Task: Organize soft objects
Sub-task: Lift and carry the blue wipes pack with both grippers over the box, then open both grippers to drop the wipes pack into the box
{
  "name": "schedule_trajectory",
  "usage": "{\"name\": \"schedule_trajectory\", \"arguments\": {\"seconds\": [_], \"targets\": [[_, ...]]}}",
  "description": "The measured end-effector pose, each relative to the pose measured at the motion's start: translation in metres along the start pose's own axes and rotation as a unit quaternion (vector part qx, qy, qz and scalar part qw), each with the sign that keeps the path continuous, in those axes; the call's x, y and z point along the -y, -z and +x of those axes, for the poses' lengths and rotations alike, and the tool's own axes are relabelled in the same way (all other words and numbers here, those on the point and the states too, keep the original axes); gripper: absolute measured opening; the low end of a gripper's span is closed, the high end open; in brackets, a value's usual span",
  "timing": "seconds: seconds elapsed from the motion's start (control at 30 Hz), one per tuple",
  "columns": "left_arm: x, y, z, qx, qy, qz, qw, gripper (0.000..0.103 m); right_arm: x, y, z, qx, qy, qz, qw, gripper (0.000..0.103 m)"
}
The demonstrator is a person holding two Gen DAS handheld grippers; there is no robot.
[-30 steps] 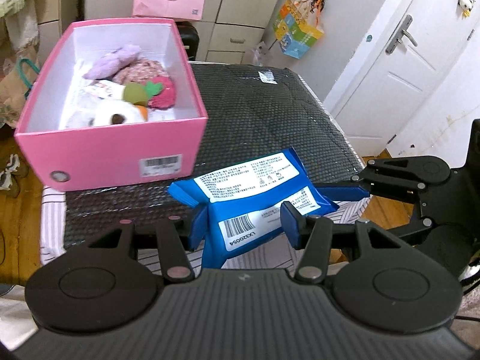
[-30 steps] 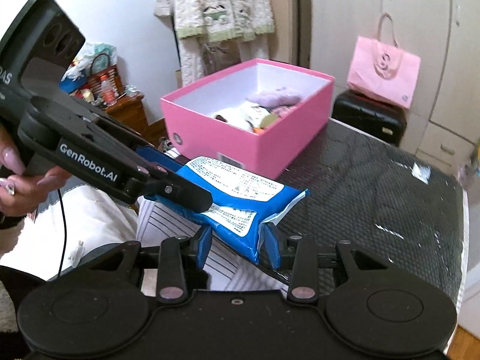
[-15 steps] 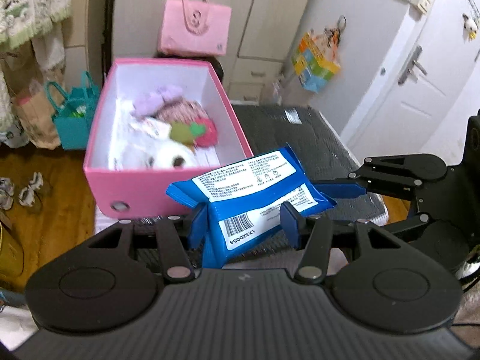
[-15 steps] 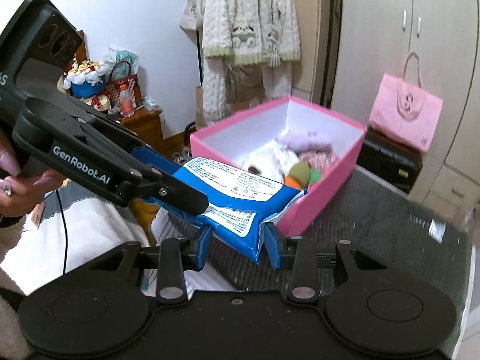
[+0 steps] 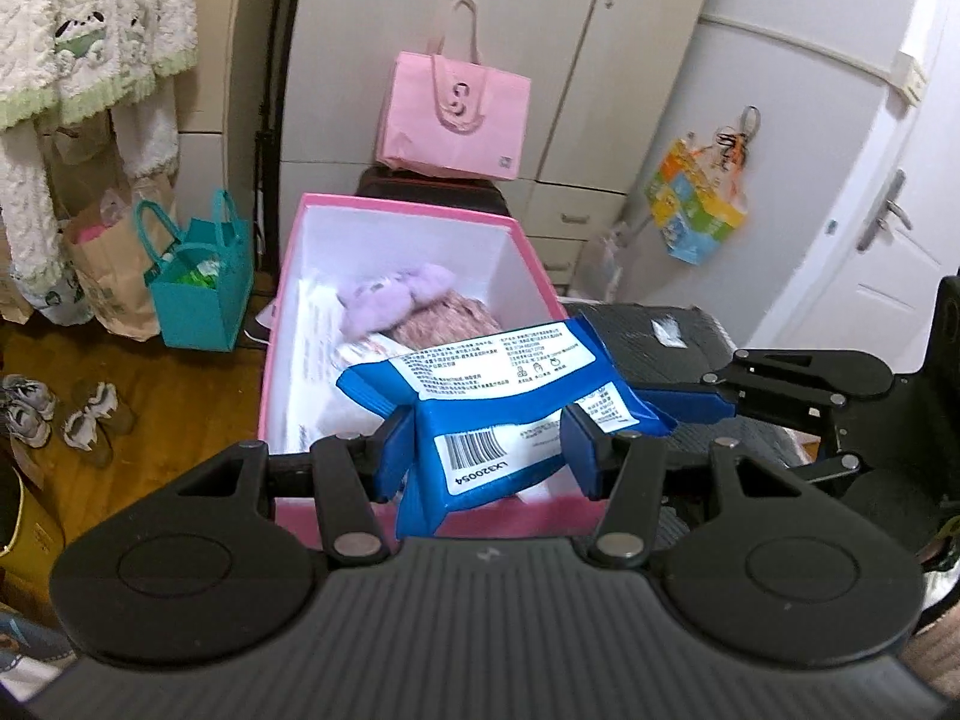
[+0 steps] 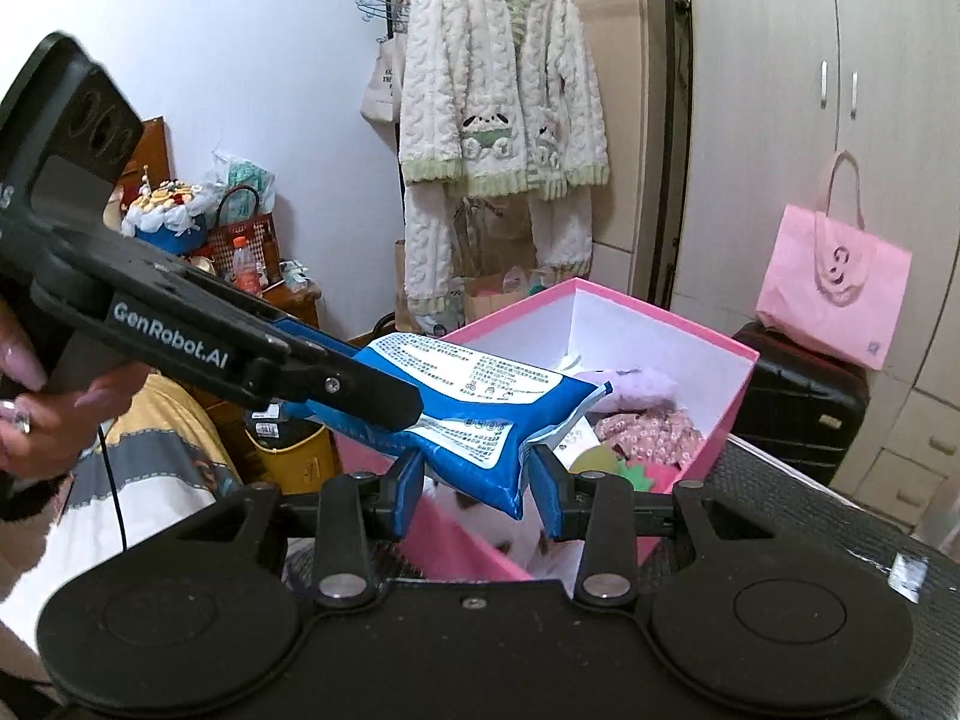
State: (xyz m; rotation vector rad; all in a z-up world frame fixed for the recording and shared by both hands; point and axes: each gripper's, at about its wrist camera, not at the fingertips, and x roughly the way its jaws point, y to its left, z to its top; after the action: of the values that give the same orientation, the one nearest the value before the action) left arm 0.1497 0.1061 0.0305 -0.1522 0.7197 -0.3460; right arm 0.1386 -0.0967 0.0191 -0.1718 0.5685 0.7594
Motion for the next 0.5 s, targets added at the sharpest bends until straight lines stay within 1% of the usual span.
{"name": "schedule_trajectory", "arguments": {"seconds": [0.1,0.33,0.5], "targets": [[-0.012,-0.008,0.016,-0.002,-0.006,-0.009,0.9999,0.051,0.015,-0.007,0.022,-0.009,-0.01,0.01,1.0,0.045],[-0.043,-0.02,0.063,-0.034,-0.01,-0.037,0.9987,0.051,0.039,-0.005,0.066,-0.033,-0.014,0.032,0.999,0.045],[-0.048,-0.022,0.084,-0.045,-0.021,-0.029,0.9983,0.051,0.049,-0.004,0.089,-0.051,-0.014,0.037,0.998,0.045]]}}
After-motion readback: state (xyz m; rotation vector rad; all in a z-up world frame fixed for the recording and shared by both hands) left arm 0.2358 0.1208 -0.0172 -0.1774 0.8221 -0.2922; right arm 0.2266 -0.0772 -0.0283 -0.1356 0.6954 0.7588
